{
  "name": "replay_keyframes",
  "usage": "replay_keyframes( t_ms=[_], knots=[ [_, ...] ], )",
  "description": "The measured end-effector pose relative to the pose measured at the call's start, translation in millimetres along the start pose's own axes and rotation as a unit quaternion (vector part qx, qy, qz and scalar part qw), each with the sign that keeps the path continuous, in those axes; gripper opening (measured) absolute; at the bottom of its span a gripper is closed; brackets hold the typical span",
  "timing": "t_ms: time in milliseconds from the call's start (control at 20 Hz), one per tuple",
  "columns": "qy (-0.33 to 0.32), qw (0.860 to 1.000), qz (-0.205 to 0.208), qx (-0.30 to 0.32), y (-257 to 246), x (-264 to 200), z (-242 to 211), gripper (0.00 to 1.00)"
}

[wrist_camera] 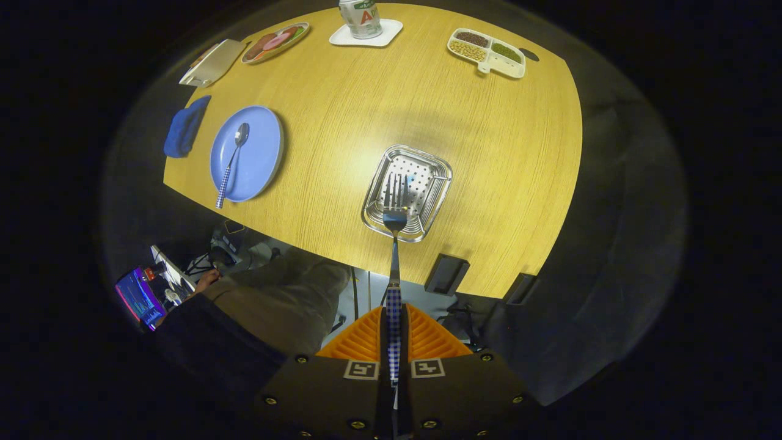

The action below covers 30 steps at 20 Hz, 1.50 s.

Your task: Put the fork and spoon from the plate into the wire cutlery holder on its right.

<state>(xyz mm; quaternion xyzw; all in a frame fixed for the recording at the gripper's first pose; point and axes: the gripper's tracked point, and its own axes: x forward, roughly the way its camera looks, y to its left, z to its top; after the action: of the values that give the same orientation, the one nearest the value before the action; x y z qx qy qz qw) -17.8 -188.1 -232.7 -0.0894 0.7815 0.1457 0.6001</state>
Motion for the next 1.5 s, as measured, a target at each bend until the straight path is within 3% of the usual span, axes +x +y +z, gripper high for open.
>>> replay_keyframes(
  t_ms=[800,1200,1500],
  knots=[
    [0.098,0.995,-0.002,0.025,-17,48,51,0.05],
    [0.106,0.994,-0.012,0.026,-19,57,64,0.04],
    [0.103,0.994,-0.017,0.027,-17,57,62,0.10]
  ],
)
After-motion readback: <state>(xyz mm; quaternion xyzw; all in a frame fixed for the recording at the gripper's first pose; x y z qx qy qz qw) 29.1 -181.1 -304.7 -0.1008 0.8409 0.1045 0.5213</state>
